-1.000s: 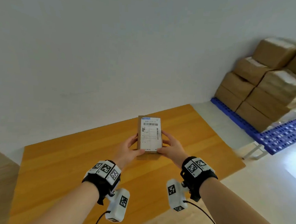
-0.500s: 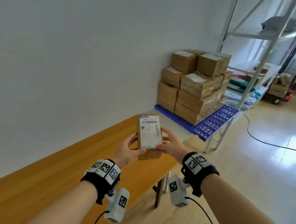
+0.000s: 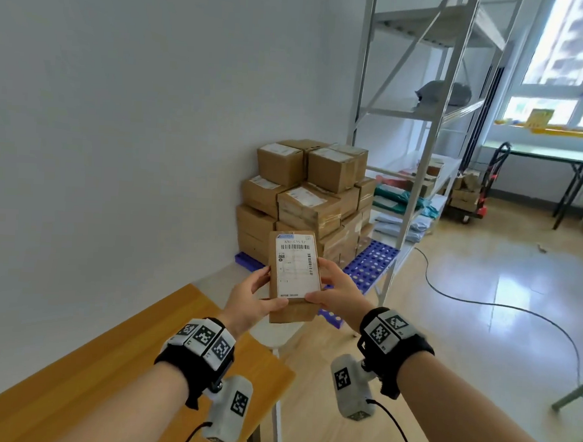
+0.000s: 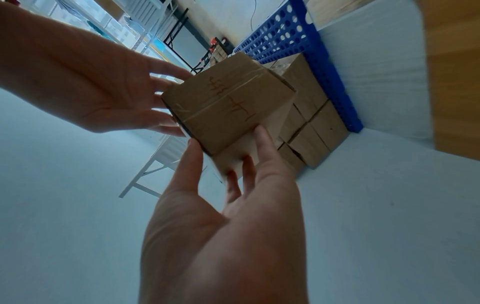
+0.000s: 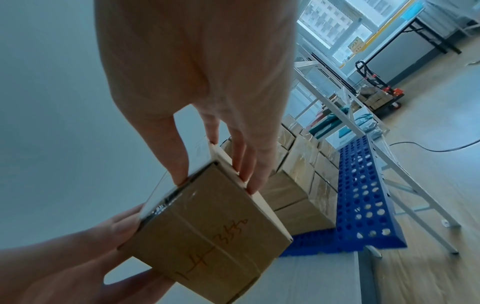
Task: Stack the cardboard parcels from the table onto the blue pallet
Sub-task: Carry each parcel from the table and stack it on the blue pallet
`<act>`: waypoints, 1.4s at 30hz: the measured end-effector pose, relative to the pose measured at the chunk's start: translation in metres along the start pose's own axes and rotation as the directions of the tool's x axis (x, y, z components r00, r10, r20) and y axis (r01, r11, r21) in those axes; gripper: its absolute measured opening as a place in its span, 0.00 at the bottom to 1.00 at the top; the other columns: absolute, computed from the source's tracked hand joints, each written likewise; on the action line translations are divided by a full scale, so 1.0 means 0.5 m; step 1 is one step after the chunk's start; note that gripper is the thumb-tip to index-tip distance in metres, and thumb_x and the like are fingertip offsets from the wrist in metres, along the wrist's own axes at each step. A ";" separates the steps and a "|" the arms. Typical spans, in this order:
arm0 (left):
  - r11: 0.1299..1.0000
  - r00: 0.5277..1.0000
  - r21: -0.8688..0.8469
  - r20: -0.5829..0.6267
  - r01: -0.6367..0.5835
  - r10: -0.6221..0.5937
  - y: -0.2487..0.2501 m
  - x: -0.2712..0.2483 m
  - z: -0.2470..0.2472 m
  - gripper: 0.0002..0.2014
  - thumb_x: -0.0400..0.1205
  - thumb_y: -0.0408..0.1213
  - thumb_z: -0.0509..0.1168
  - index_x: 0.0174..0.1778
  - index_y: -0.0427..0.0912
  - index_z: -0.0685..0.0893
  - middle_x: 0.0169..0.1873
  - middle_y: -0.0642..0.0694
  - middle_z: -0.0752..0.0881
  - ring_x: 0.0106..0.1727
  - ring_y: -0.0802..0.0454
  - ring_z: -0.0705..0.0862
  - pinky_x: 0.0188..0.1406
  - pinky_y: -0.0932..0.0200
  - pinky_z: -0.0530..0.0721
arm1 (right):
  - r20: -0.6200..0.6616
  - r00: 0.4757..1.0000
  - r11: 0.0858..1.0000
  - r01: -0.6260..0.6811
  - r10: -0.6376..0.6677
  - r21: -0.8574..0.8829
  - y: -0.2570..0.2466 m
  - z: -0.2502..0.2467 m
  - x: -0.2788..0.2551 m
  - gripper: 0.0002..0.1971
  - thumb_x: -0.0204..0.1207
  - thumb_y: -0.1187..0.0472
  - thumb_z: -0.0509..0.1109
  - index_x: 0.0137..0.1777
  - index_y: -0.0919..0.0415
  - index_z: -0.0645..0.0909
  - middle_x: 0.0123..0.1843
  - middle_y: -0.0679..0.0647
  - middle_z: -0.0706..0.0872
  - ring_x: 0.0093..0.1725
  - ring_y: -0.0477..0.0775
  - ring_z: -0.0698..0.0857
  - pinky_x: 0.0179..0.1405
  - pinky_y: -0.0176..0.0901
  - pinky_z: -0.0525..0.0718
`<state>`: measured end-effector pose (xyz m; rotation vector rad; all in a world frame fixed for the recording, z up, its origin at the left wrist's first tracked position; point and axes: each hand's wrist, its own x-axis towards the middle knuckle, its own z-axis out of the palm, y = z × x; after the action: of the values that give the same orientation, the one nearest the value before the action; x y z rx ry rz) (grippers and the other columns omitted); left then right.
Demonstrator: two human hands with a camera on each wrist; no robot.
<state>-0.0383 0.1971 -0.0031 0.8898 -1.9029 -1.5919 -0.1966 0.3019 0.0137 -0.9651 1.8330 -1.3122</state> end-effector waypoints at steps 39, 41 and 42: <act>0.996 0.853 -0.044 -0.515 0.074 -0.086 0.285 0.572 0.342 0.37 0.73 0.31 0.75 0.77 0.45 0.67 0.69 0.50 0.77 0.61 0.54 0.79 0.51 0.55 0.85 | 0.503 0.797 0.907 0.418 -0.335 -0.058 -0.092 -0.497 0.656 0.46 0.68 0.76 0.74 0.82 0.59 0.53 0.72 0.53 0.75 0.63 0.41 0.74 0.58 0.34 0.78; 0.996 0.842 -0.040 -0.531 0.084 -0.092 0.284 0.585 0.335 0.37 0.73 0.32 0.75 0.78 0.45 0.67 0.70 0.50 0.76 0.60 0.55 0.79 0.49 0.57 0.86 | 0.503 0.792 0.900 0.432 -0.345 -0.063 -0.092 -0.487 0.678 0.45 0.68 0.77 0.73 0.81 0.59 0.54 0.71 0.54 0.75 0.65 0.43 0.75 0.56 0.33 0.78; 0.995 0.839 -0.042 -0.536 0.089 -0.098 0.281 0.591 0.329 0.37 0.73 0.32 0.75 0.78 0.45 0.67 0.70 0.49 0.76 0.61 0.55 0.79 0.49 0.56 0.86 | 0.501 0.793 0.898 0.435 -0.347 -0.065 -0.093 -0.480 0.689 0.44 0.68 0.77 0.72 0.81 0.59 0.55 0.71 0.54 0.76 0.66 0.46 0.76 0.56 0.34 0.79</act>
<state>-0.3773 0.0975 0.0938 1.2821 -1.4598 -1.2264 -0.5630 0.1051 0.0863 -1.6779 1.4156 -1.0109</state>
